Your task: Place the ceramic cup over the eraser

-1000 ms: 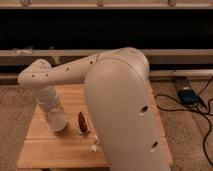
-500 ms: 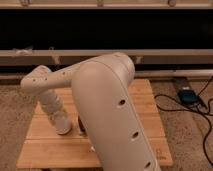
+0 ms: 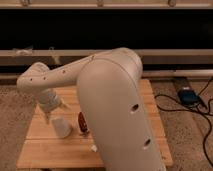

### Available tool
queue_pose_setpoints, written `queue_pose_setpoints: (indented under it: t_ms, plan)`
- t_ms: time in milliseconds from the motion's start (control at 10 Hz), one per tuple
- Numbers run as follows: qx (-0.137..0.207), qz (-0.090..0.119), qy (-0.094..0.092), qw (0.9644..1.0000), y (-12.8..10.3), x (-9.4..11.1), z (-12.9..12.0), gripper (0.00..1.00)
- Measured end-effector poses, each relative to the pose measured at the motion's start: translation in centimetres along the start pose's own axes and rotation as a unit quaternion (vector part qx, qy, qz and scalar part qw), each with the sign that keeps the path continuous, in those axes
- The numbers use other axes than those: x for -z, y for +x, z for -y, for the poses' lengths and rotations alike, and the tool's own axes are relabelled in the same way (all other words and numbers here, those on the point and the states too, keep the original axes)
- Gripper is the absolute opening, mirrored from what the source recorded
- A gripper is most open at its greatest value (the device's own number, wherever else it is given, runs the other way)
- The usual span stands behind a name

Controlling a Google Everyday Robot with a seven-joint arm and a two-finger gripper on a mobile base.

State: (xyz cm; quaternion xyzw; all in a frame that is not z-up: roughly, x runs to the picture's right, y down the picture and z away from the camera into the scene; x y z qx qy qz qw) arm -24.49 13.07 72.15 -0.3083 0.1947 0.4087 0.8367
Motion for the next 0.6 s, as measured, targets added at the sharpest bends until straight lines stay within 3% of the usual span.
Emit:
queue_pose_setpoints:
  t_ms: [600]
  plan:
    - [-0.011, 0.051, 0.011, 0.9986, 0.9, 4.7, 1.0, 0.8]
